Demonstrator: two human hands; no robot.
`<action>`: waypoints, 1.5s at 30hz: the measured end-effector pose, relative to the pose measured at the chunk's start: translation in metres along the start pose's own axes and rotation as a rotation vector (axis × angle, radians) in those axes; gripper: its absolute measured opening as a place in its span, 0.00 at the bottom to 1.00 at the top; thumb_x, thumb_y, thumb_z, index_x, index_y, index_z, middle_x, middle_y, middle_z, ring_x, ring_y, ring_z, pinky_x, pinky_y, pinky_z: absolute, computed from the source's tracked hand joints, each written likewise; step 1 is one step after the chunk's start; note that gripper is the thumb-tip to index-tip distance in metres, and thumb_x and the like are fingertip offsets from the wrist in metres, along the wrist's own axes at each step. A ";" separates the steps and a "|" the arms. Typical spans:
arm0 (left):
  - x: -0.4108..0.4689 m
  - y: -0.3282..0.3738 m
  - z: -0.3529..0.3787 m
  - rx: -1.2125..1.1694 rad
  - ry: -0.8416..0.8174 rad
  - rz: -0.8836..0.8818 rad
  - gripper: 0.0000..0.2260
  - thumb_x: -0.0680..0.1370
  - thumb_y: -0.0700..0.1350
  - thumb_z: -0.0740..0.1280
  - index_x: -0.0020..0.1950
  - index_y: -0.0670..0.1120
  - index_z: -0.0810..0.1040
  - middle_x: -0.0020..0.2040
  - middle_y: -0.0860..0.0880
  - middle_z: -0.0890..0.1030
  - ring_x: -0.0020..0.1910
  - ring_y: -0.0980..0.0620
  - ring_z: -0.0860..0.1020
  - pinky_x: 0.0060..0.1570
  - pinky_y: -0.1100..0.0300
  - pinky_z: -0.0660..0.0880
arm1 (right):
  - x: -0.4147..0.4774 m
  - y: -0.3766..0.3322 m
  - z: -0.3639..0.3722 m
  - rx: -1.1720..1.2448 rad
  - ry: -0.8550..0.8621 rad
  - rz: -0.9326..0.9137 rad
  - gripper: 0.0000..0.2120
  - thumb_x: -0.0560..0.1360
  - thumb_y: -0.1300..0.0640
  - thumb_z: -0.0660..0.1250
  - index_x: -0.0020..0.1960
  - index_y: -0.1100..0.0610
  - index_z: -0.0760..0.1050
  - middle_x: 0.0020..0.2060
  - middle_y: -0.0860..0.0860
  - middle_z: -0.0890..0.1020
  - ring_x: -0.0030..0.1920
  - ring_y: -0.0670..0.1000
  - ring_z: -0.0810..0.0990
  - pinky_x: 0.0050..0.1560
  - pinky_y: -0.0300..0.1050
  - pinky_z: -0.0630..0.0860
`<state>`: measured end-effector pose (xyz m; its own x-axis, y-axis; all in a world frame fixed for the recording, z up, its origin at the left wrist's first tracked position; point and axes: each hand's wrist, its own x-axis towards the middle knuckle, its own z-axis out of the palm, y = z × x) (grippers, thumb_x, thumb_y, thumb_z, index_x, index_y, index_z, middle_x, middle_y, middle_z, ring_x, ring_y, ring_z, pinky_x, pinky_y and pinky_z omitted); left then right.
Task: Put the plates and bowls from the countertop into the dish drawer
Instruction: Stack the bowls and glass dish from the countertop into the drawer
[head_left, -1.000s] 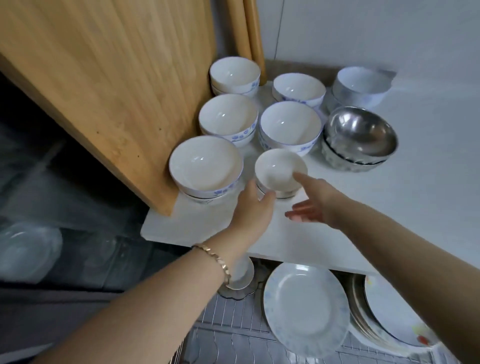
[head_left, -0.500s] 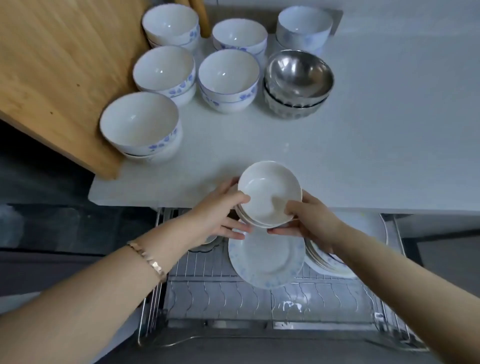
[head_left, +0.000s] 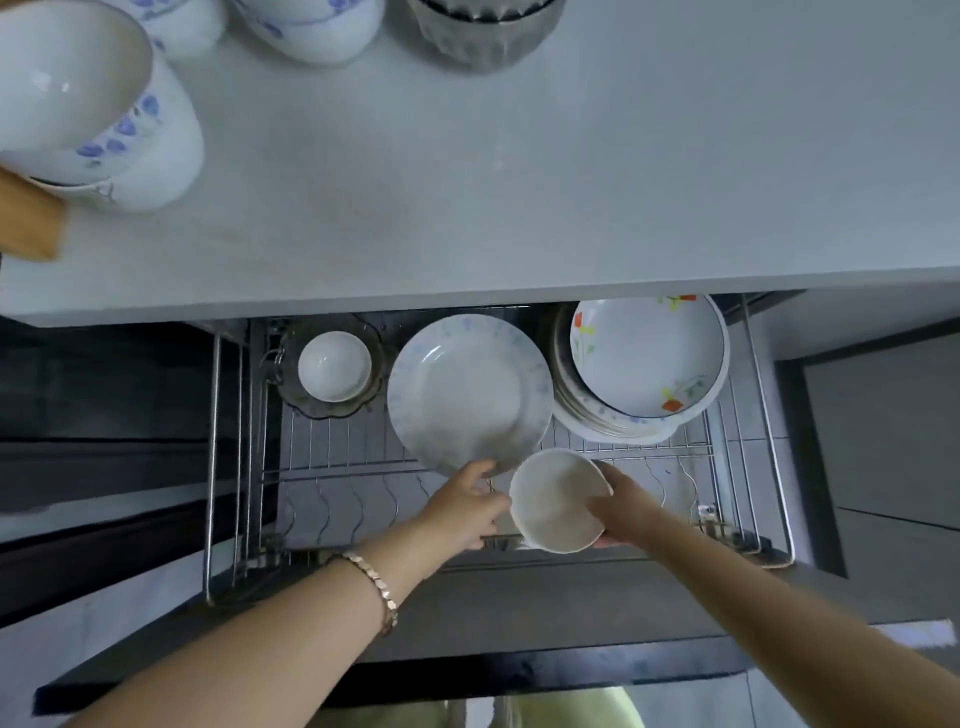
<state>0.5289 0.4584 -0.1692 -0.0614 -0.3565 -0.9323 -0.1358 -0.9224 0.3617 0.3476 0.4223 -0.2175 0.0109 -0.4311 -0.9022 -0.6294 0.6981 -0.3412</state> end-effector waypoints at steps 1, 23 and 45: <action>0.005 -0.006 -0.003 -0.002 0.040 -0.016 0.21 0.79 0.42 0.60 0.72 0.50 0.64 0.53 0.50 0.74 0.50 0.47 0.77 0.46 0.60 0.74 | 0.013 0.007 0.005 -0.060 0.007 0.002 0.26 0.74 0.70 0.54 0.70 0.55 0.65 0.61 0.60 0.73 0.51 0.60 0.74 0.36 0.52 0.80; 0.056 -0.039 -0.047 -0.047 0.284 -0.076 0.10 0.80 0.39 0.56 0.55 0.45 0.75 0.47 0.46 0.79 0.41 0.52 0.78 0.43 0.59 0.73 | 0.081 0.029 0.059 -0.338 -0.129 0.040 0.30 0.75 0.59 0.62 0.76 0.54 0.56 0.63 0.59 0.74 0.57 0.58 0.76 0.57 0.49 0.74; -0.091 0.100 -0.277 -0.691 0.786 0.550 0.19 0.77 0.43 0.60 0.68 0.41 0.67 0.61 0.42 0.75 0.50 0.46 0.76 0.40 0.57 0.76 | -0.110 -0.384 0.111 0.047 -0.154 -0.441 0.28 0.77 0.46 0.60 0.71 0.61 0.61 0.47 0.60 0.78 0.37 0.55 0.81 0.37 0.43 0.81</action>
<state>0.7947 0.3575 -0.0505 0.7133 -0.5021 -0.4889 0.2971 -0.4152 0.8598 0.6744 0.2647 -0.0166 0.3869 -0.6049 -0.6960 -0.5032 0.4940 -0.7091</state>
